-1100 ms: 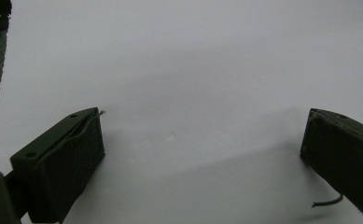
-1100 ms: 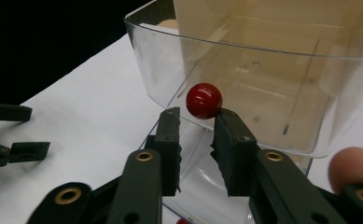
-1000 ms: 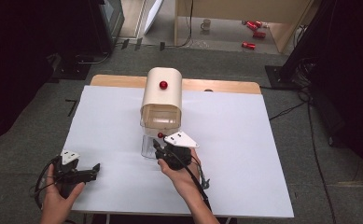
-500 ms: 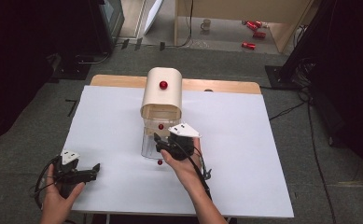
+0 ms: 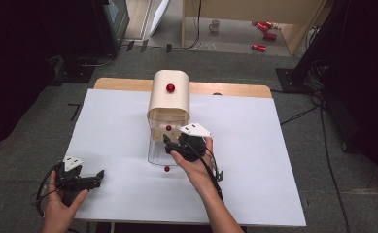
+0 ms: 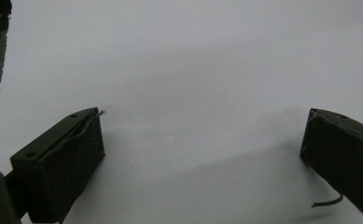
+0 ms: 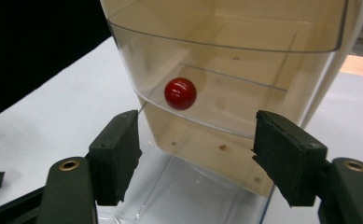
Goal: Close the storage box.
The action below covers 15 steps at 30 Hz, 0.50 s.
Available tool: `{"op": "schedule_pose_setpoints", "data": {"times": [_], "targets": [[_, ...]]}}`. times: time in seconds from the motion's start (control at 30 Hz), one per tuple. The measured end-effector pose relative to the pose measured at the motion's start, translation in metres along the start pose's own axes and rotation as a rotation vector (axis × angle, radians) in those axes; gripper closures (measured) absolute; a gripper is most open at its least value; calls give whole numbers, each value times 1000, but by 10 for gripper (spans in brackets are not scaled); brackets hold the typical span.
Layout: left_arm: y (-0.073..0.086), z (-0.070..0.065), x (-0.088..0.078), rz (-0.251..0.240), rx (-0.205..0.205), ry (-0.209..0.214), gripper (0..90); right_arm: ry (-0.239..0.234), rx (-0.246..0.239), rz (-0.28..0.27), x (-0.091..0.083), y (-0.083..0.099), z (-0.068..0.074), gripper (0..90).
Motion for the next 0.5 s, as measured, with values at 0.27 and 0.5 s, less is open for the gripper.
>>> {"op": "schedule_pose_setpoints", "data": {"times": [0.27, 0.5], "targets": [[0, 0, 0, 0, -2, 1, 0, -19, -32, 37, -9, 17, 7, 51], [0, 0, 0, 3, 1, 1, 0, -41, -31, 46, -20, 31, 11, 0]]}}
Point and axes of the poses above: each handheld gripper's, and its own axes: x roughly forward along the jaws, y roughly out of its underside, z roughly to its left, the point moved 4 cm from there along x, roughly forward along the jaws, and after that the axes turned 7 degrees about y, right-handed, at the moved point
